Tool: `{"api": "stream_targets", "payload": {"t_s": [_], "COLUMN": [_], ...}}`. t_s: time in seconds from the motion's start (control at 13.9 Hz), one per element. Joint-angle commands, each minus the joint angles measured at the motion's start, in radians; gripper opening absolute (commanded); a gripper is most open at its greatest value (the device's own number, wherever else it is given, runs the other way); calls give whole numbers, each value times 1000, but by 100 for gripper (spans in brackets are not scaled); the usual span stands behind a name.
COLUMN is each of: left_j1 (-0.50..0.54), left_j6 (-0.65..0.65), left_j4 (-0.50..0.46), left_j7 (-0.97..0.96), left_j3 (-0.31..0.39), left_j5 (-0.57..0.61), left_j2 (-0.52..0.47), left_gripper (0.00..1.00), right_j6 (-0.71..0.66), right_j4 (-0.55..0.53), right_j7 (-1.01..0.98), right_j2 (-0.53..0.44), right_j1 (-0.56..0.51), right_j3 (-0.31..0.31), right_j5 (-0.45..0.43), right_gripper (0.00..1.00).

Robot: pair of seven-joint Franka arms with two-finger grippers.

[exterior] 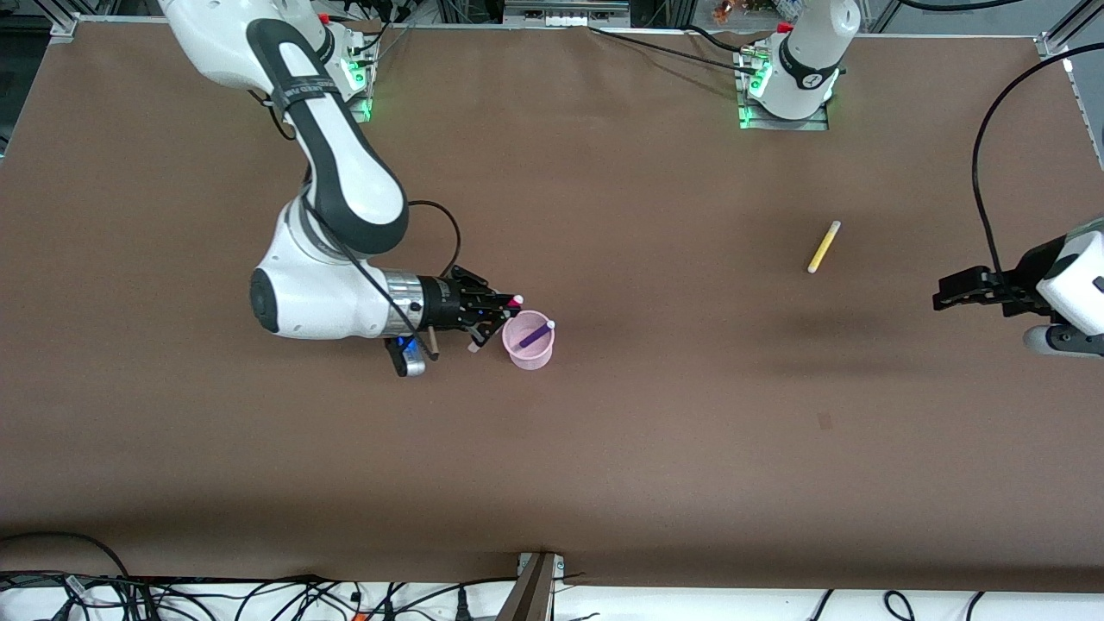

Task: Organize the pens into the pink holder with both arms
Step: 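Carry the pink marker upright over the pink cup with the right gripper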

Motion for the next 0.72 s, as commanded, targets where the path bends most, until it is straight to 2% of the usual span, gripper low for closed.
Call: {"api": "stream_targets", "payload": {"t_s": [0.0,0.14,0.5,0.65], "left_j1": [5,4,2,4], "left_j6": [-6,-7,-4,-4], "left_j4": [-41,-32,-33,-33], "left_j7": [29,26,23,23], "left_j3": [-12,-12,-12,-12], "left_j5": [-21,-21,-21,-21], "left_j2": [-41,-39,-34,-33], "left_gripper": [100,100,100,100], "right_j6": [65,88,97,109], "right_j4": [34,34,32,25], "right_j7": [31,31,26,27], "right_j2": [31,38,48,64], "right_j1": [58,68,56,55], "right_j3": [-3,-1,-3,-8], "right_j5": [21,48,185,283], "right_gripper": [16,16,16,16]}}
